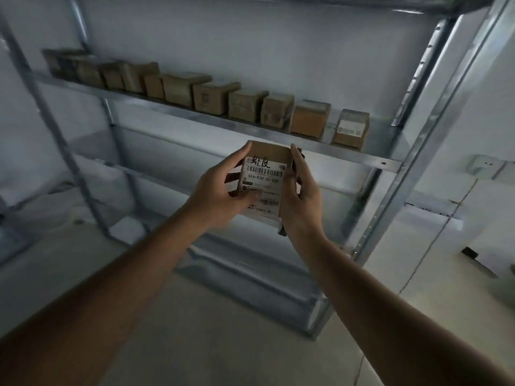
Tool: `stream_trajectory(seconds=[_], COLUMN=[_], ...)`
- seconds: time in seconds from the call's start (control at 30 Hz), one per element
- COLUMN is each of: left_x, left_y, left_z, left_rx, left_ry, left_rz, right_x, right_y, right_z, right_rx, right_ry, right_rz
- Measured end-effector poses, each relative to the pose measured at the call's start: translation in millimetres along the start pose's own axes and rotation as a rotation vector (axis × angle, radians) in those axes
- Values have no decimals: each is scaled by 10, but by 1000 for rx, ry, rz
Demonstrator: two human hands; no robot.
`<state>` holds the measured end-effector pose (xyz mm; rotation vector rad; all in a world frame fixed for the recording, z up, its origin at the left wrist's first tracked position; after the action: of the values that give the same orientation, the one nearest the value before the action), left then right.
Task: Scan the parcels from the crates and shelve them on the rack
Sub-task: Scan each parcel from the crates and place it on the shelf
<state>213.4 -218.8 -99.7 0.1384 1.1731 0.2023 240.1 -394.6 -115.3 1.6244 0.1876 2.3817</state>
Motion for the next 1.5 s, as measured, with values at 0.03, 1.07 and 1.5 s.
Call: stream_trajectory(seconds=[0.03, 1.07, 1.5], left_x=[103, 2657, 4116], left_y=[127, 5627, 7550], left_z=[104, 1544, 2392], left_rx=[-22, -431, -390], left_ry=[9, 203, 359], left_rz=[13, 98, 87], right_x=[-53, 269, -44], right_y=[-178, -6627, -9002], right_z=[138, 2080, 2837], right_rx=[15, 427, 516], right_ry=[12, 121, 54], right_rz=[0, 39, -44])
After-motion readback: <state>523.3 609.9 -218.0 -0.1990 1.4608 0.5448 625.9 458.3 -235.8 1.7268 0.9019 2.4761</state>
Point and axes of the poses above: each hand's wrist, its own z-axis towards the middle knuckle, its own y-axis out of the back of the hand, x = y × z, the point moved 4 cm from there along z, towards the middle knuckle, and after that the axes turned 10 degrees about -z, right-handed, at the moved point
